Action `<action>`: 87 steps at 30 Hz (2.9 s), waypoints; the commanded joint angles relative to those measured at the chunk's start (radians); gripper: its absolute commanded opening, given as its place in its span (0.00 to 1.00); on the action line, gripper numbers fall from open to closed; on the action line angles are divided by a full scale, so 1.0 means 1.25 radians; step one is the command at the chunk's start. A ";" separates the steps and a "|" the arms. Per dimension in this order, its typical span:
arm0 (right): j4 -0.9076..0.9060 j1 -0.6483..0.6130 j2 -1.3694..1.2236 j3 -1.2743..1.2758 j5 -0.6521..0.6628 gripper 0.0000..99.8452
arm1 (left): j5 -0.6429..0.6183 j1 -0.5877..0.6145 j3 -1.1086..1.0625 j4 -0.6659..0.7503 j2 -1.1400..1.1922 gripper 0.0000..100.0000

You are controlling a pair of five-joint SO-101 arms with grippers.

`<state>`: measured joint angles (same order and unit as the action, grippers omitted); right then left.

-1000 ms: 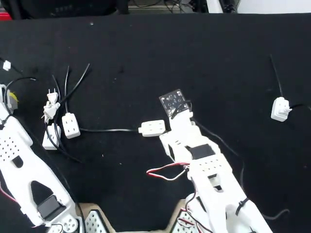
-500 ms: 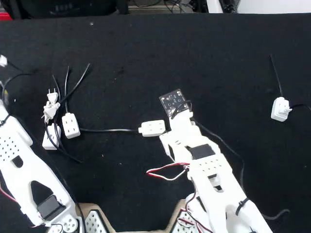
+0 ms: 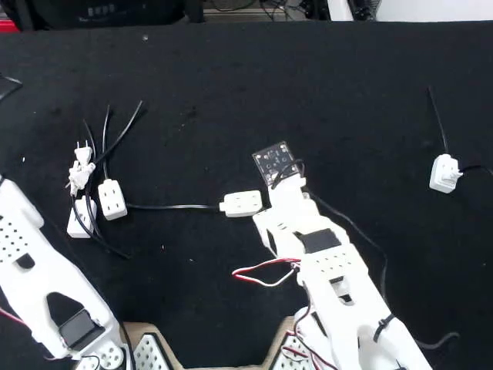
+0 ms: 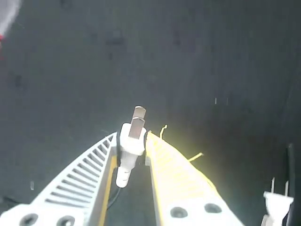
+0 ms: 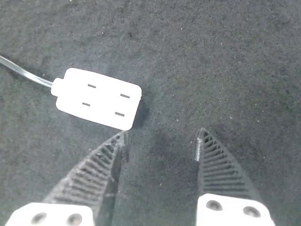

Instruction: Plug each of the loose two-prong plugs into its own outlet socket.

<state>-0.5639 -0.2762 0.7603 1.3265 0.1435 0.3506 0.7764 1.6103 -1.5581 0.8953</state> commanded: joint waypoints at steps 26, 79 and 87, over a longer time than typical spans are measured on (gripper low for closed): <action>-0.010 0.087 0.023 -0.035 -0.005 0.22 | -0.102 -0.209 0.034 -0.163 -0.360 0.03; -0.020 0.311 0.023 -0.083 -0.145 0.22 | -0.498 -1.135 -1.956 0.934 -1.111 0.24; -0.020 0.306 0.023 -0.082 -0.146 0.22 | -0.506 -1.033 -1.947 0.883 -1.148 0.21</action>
<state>-0.6114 0.0936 0.7603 1.2681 -0.0299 -0.2677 -0.6076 -0.8569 -0.4074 -0.4626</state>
